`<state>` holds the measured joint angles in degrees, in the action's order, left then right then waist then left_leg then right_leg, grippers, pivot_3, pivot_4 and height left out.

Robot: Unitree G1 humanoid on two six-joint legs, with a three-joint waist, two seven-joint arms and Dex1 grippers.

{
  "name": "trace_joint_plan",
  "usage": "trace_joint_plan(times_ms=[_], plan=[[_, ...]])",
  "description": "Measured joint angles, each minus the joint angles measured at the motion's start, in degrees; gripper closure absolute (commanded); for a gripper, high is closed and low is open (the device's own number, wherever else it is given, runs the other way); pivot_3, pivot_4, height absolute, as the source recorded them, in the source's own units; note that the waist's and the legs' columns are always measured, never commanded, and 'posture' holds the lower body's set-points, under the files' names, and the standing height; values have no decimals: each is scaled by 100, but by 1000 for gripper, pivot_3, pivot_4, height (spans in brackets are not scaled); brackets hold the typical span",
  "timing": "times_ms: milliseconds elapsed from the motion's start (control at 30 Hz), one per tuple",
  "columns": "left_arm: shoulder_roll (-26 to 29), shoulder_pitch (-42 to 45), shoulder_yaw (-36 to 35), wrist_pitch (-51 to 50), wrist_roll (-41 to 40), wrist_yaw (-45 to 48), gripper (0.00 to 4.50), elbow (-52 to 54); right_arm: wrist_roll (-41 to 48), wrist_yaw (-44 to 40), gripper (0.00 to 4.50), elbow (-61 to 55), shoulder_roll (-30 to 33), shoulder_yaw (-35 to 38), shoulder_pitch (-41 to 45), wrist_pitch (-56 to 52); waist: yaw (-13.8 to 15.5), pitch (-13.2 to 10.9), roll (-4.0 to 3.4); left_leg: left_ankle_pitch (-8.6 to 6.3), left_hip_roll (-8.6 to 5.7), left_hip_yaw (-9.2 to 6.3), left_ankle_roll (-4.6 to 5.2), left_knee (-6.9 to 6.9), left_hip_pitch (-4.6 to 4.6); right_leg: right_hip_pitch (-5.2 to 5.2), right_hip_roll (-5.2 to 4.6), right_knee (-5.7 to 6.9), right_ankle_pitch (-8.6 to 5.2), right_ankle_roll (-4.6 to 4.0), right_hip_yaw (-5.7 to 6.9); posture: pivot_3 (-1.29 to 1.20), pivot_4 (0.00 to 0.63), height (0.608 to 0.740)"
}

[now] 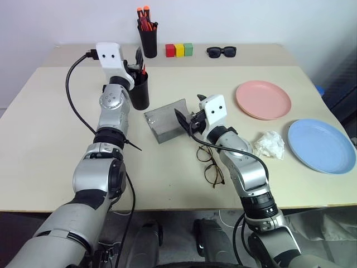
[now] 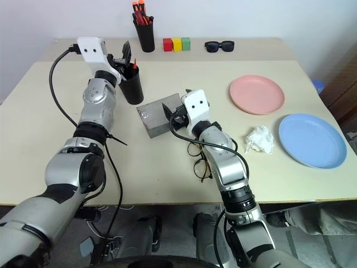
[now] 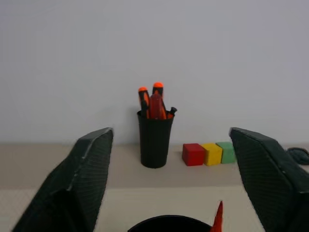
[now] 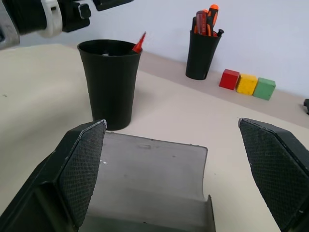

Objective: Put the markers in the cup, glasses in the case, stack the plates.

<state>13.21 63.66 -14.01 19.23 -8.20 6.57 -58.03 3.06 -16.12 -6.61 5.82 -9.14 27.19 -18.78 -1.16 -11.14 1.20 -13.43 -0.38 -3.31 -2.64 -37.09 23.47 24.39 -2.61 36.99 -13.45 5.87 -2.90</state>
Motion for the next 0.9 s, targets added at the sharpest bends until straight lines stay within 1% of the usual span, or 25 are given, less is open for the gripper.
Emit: trace_joint_plan(times_ms=[100,167,267,333,433,567,700,800,900], plan=[[30,-27,-59,-158,-122,43,621,278,1,-37,0,0,51,5,0,-1,4,0,0,0,0,0,0,0,0,0,0,0,0,0,0,0,150,740],[84,-60,-81,-527,-379,404,621,761,18,-203,0,-34,191,3,0,-18,10,0,0,0,-1,0,0,-1,3,-1,-1,-2,0,0,0,0,150,740],[396,-359,88,-1578,-816,1442,621,1973,103,-746,0,-291,835,34,-34,-107,-5,-1,-2,0,-2,1,0,0,2,-2,-2,-3,-1,0,-1,0,150,740],[668,-636,338,-2399,-984,2038,621,2692,231,-1076,0,-455,1217,152,-128,-188,-13,-1,-2,0,0,-2,0,1,0,-3,2,-2,-1,-1,-1,0,150,740],[1176,-1149,1011,-3610,-998,2896,621,3694,438,-1514,0,-568,1707,326,-251,-272,-27,-1,-3,0,2,-1,0,0,-2,-3,4,1,-1,-1,-2,0,150,740],[1520,-1595,1831,-5107,-1102,3709,621,4614,598,-1825,0,-606,2149,621,-274,-313,-44,-1,-3,0,3,-1,0,-1,-3,-4,5,2,-2,-2,-3,0,150,740],[1639,-1778,2493,-5813,-935,4014,621,5024,736,-2054,0,-785,2425,743,-437,-407,-38,-1,-3,0,4,0,0,0,-3,-4,4,0,-3,-2,-4,0,150,740],[1673,-1909,2810,-6014,-867,4307,621,5040,840,-2189,0,-959,2541,768,-654,-510,-39,-2,-4,0,6,0,0,0,-3,-4,7,0,-3,-3,-3,0,150,740],[1670,-1903,3033,-6009,-754,4517,621,5024,969,-2313,0,-1210,2639,765,-887,-710,-13,-2,-4,0,6,1,0,-1,-3,-4,5,-2,-5,-5,-4,0,150,740]])
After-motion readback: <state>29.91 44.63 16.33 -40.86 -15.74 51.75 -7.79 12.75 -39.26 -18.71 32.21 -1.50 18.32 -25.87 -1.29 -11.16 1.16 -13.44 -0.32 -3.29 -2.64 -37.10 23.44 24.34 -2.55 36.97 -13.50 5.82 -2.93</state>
